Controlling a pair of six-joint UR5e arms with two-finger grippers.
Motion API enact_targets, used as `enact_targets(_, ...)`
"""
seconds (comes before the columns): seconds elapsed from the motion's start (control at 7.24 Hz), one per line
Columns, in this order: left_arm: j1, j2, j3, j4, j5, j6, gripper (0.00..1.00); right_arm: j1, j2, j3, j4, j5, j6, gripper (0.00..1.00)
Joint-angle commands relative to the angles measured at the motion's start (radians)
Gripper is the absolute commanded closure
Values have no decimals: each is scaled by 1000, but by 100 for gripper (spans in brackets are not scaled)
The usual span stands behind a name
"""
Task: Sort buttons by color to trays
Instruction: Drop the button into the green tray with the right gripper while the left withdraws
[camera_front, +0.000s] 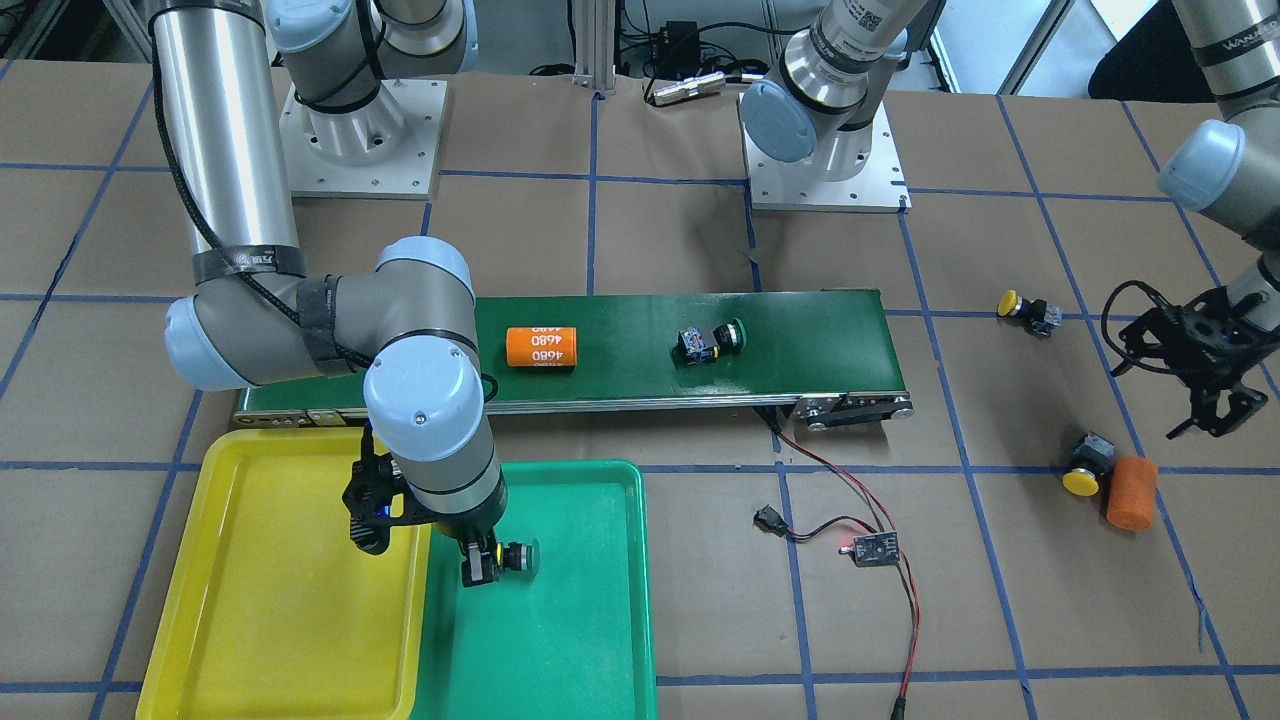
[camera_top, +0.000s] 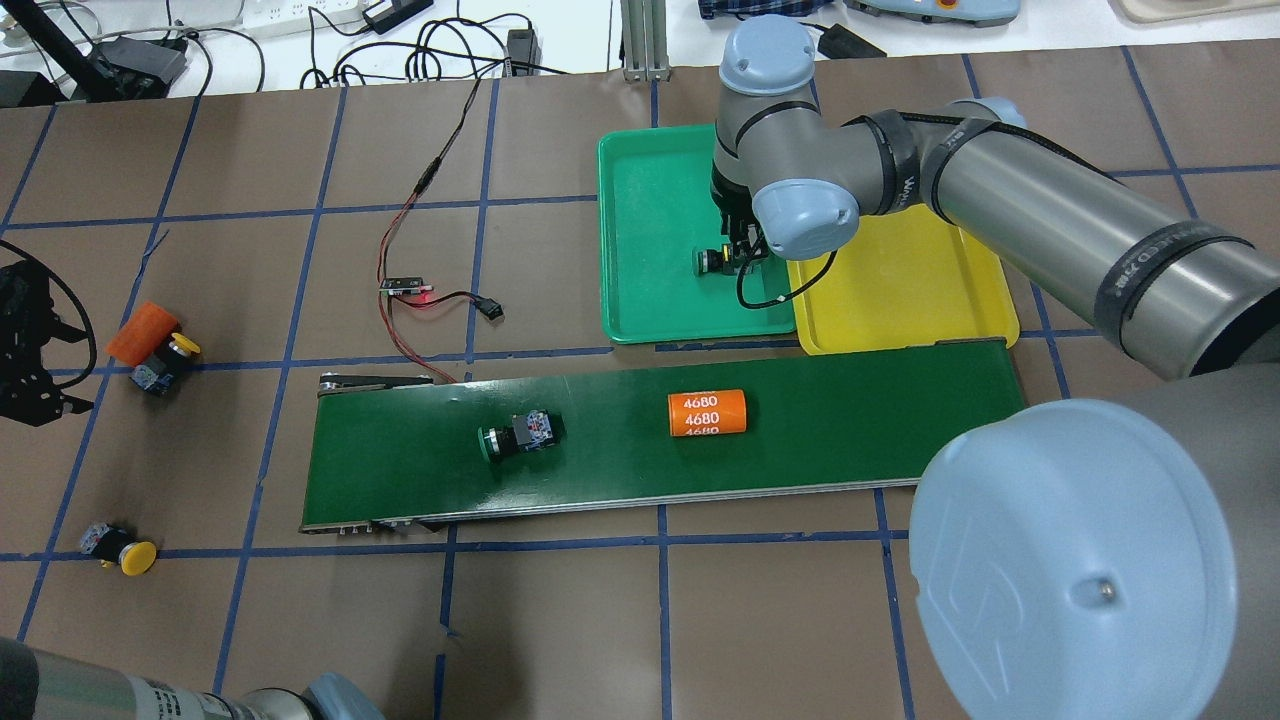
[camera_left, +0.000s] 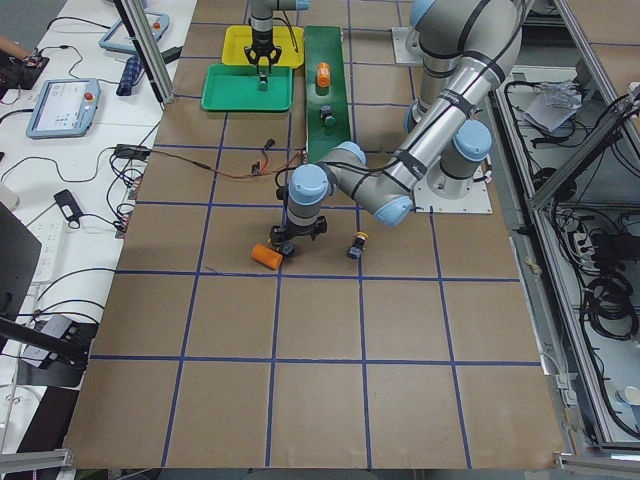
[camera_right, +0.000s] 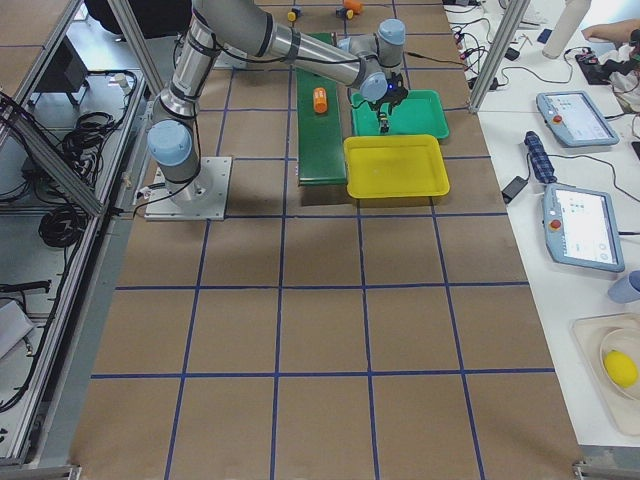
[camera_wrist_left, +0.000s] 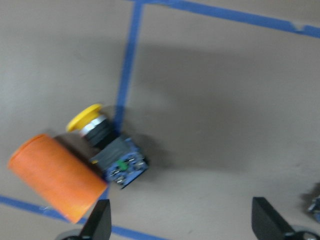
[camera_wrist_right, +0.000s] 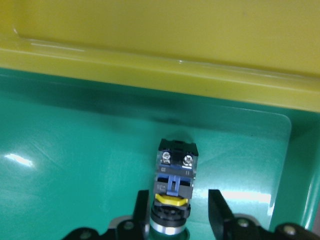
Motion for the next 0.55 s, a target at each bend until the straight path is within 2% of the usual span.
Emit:
enact_targets(0.0, -7, -118, 85, 3, -15, -200, 0, -15, 5, -6, 0, -16, -4, 15)
enact_targets(0.28, -29, -183, 134, 2, -14, -213, 0, -21, -27, 0, 87, -35, -51, 15)
enact_targets(0.41, -44, -200, 139, 2, -15, -269, 0, -29, -82, 2, 188, -37, -71, 14)
